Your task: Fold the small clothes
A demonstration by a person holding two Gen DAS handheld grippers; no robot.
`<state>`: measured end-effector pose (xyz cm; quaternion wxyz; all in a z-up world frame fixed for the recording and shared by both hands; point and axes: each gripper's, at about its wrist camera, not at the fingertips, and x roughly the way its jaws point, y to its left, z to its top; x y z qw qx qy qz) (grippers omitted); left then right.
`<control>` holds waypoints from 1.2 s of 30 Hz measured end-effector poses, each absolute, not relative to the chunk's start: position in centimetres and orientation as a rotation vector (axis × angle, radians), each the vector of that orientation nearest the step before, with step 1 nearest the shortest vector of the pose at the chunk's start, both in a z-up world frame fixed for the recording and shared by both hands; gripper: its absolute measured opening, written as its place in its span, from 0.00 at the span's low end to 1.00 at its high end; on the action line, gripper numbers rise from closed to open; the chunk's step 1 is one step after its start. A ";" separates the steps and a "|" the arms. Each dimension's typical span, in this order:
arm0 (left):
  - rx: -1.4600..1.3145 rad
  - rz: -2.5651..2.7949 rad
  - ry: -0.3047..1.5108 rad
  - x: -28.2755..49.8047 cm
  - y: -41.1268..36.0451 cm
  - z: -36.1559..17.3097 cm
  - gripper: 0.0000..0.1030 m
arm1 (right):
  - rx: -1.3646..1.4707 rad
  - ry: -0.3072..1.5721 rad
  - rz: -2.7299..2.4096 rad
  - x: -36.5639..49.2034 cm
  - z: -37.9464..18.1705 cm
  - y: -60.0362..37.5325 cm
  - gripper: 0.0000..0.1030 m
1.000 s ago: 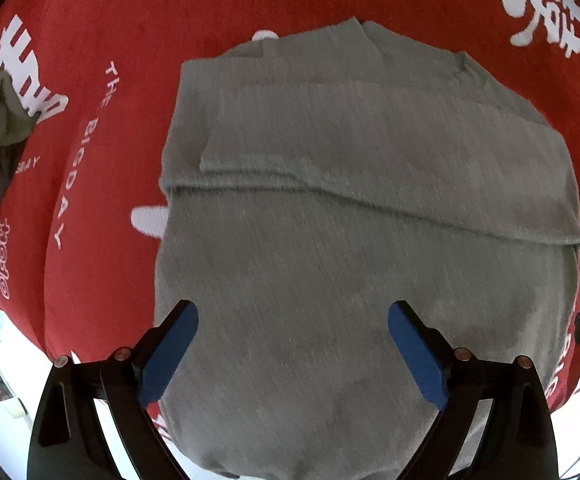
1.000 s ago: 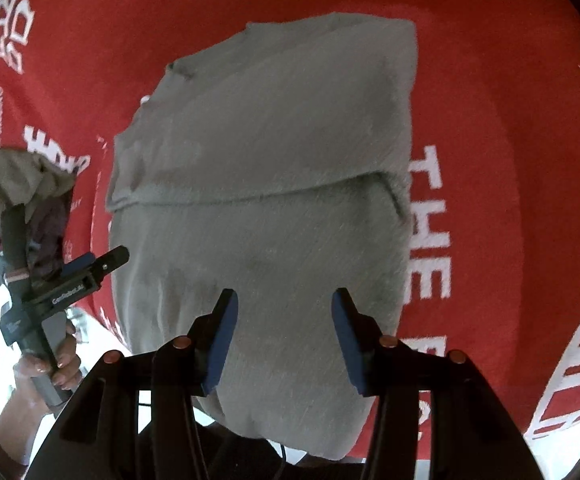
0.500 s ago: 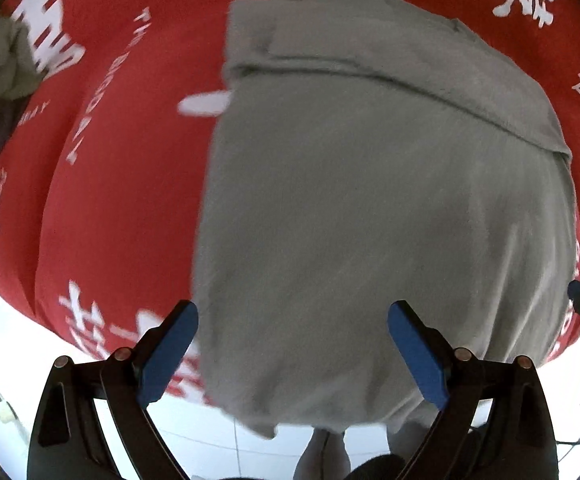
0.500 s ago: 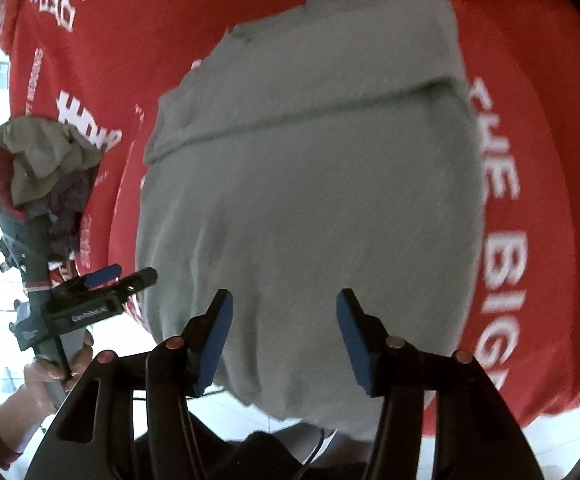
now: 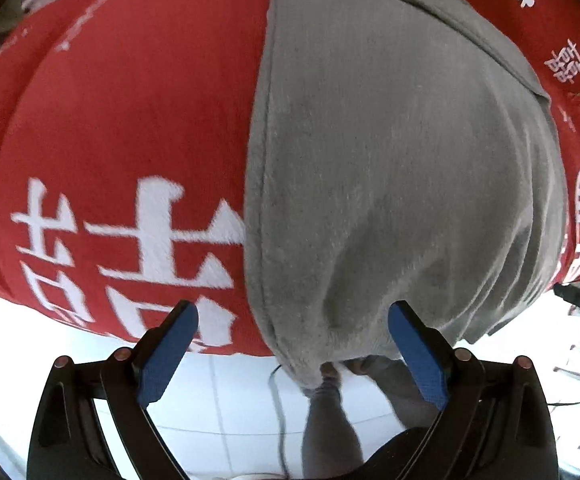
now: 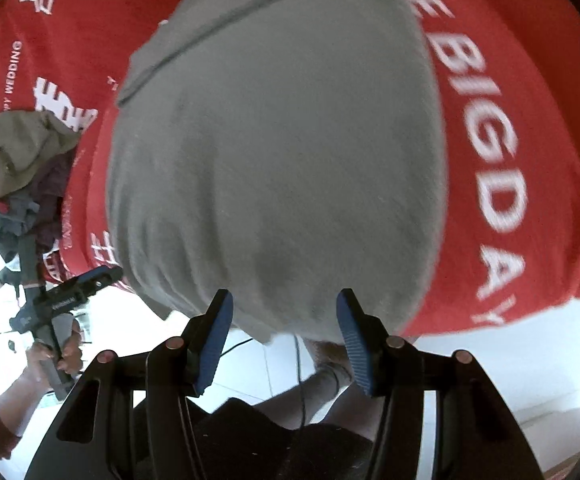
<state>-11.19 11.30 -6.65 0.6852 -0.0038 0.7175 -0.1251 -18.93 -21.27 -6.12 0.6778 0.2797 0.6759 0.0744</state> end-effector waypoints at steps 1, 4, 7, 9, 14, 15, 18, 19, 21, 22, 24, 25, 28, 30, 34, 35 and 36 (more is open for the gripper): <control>-0.024 -0.288 1.608 -11.3 11.3 -7.1 0.94 | 0.623 1.528 0.156 -19.5 -6.6 -21.8 0.56; -0.057 -0.311 1.614 -11.4 11.8 -8.4 0.94 | 0.648 1.548 0.138 -20.8 -8.1 -23.3 0.56; -0.032 -0.336 1.594 -11.9 11.4 -8.5 0.97 | 0.655 1.558 0.142 -21.6 -9.4 -24.3 0.56; -0.042 -0.372 1.598 -12.7 11.1 -8.4 0.97 | 0.656 1.553 0.143 -21.9 -10.1 -24.8 0.56; -0.082 -0.452 1.609 -13.5 9.9 -8.7 0.97 | 0.737 1.521 0.216 -21.8 -11.1 -24.8 0.56; -0.084 -0.459 1.605 -13.6 9.7 -8.7 0.97 | 0.739 1.520 0.230 -21.7 -11.2 -24.6 0.59; -0.172 -0.512 1.598 -12.9 9.8 -7.8 0.97 | 0.760 1.532 0.273 -21.1 -11.9 -23.8 0.59; -0.210 -0.537 1.592 -12.7 10.0 -7.5 0.97 | 0.782 1.526 0.295 -20.8 -11.8 -23.6 0.59; -0.214 -0.541 1.586 -13.0 9.4 -7.4 0.97 | 0.834 1.481 0.367 -20.7 -11.5 -23.3 0.59; -0.196 -0.530 1.590 -13.1 9.4 -7.7 0.97 | 0.848 1.469 0.385 -20.6 -11.5 -23.2 0.59; -0.172 -0.517 1.600 -13.4 9.2 -8.2 0.97 | 0.840 1.484 0.385 -20.7 -12.2 -23.3 0.59; -0.161 -0.514 1.597 -13.5 9.1 -8.1 0.97 | 0.839 1.496 0.382 -20.8 -12.7 -23.4 0.59; -0.111 -0.502 1.608 -13.9 8.3 -8.4 0.97 | 0.855 1.517 0.405 -21.1 -13.8 -23.2 0.59; -0.093 -0.489 1.612 -13.8 7.9 -8.4 0.97 | 0.858 1.529 0.422 -21.2 -14.4 -22.7 0.59; -0.050 -0.440 1.619 -13.8 7.2 -8.1 0.63 | 0.930 1.506 0.421 -21.3 -14.5 -21.9 0.57; -0.038 -0.431 1.621 -13.8 7.2 -8.1 0.43 | 0.963 1.504 0.400 -21.4 -14.5 -21.9 0.53; -0.027 -0.427 1.625 -13.8 7.3 -8.1 0.31 | 0.999 1.504 0.378 -21.6 -14.6 -21.8 0.33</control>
